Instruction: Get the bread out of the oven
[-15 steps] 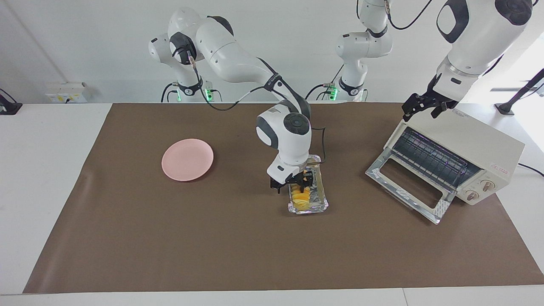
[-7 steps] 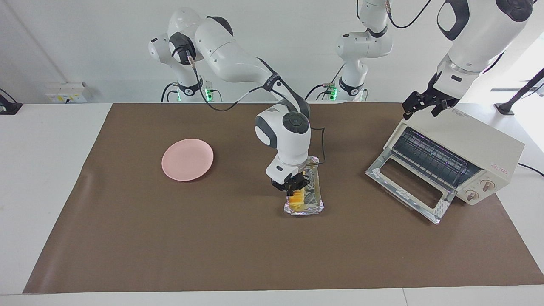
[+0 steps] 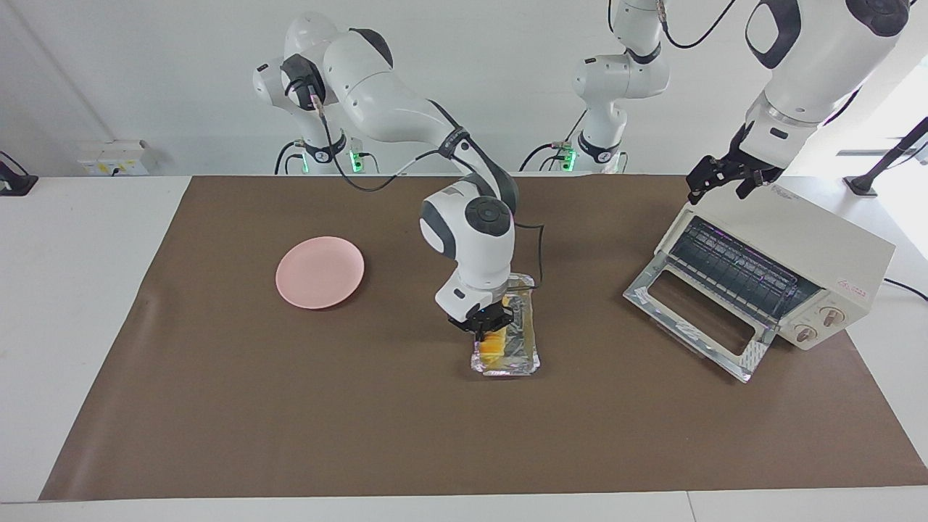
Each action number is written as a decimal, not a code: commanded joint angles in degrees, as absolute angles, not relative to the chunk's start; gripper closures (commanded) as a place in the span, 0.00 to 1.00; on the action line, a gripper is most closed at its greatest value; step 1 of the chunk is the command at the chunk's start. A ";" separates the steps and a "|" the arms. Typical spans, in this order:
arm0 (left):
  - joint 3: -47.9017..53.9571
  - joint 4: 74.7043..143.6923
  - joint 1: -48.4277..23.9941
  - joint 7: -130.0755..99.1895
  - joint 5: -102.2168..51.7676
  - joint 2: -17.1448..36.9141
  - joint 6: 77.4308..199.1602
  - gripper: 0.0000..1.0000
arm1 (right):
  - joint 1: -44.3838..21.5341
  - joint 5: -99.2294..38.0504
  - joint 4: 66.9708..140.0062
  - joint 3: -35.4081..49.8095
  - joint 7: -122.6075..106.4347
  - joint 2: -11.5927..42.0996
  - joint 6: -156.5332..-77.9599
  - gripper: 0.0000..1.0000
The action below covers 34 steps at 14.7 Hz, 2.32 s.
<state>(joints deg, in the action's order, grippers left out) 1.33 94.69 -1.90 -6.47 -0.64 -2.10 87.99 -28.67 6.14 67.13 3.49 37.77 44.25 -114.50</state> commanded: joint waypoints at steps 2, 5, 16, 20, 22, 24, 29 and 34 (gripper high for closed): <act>1.23 95.01 -1.67 -6.24 -1.05 -2.90 87.19 0.00 | -20.60 6.86 63.13 5.36 27.12 42.19 -106.63 1.00; 1.23 95.01 -1.67 -6.15 -1.05 -2.90 87.19 0.00 | -12.68 4.57 61.08 5.54 14.01 42.19 -103.98 1.00; 1.23 95.01 -1.67 -6.24 -1.05 -2.90 87.19 0.00 | 1.58 4.04 79.35 5.45 -10.99 39.12 -124.36 1.00; 1.23 95.01 -1.67 -6.15 -1.05 -2.90 87.19 0.00 | 1.15 4.30 79.19 5.36 -11.25 36.92 -118.33 0.00; 1.23 95.01 -1.67 -6.24 -1.05 -2.90 87.19 0.00 | 0.36 4.22 78.93 5.36 -10.64 34.99 -115.15 0.00; 1.23 95.01 -1.67 -6.24 -1.05 -2.90 87.19 0.00 | -1.13 4.13 78.93 5.27 -9.41 34.89 -115.83 0.00; 1.23 95.01 -1.67 -6.15 -1.05 -2.90 87.19 0.00 | -2.37 5.18 81.81 5.10 -6.06 34.89 -120.31 0.00; 1.23 95.01 -1.67 -6.15 -1.05 -2.90 87.19 0.00 | -2.29 6.24 86.39 5.01 -5.89 34.11 -124.89 0.00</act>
